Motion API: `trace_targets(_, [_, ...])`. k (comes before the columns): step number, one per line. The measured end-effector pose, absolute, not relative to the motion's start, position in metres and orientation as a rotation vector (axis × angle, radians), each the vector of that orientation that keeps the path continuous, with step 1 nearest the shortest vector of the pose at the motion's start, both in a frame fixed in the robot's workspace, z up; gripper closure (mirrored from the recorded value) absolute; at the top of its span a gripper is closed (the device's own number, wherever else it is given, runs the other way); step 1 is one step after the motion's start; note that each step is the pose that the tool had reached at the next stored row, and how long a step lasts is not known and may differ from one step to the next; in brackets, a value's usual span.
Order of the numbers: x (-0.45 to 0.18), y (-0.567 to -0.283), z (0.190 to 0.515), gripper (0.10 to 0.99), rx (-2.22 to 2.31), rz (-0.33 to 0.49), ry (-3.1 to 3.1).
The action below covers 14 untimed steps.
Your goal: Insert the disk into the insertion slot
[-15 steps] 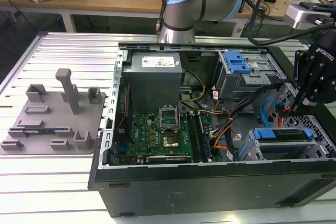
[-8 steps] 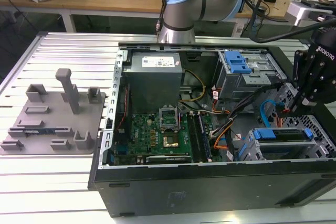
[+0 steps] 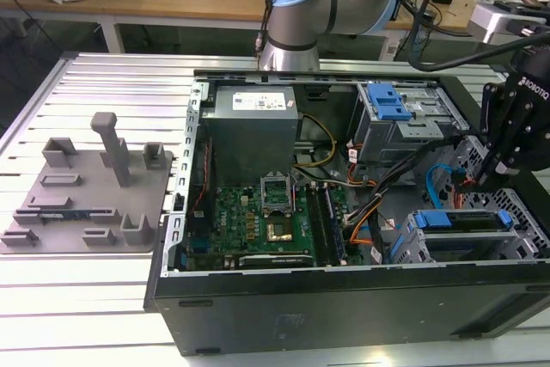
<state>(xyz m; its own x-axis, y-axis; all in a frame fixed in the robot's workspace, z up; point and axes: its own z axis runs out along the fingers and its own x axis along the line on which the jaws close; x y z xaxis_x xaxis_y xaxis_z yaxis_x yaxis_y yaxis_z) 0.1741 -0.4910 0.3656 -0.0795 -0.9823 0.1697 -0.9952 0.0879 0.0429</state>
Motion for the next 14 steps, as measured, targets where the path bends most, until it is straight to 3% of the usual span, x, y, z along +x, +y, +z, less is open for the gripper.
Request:
trace_targets(7, [0.174,-0.493,0.366,0.922,2.03,0.109,-2.205])
trace_targets(11, [0.174,-0.502,0.365,0.922,2.076,0.014,-2.25])
trace_targets(14, [0.174,-0.503,0.366,0.922,2.08,0.007,-2.253])
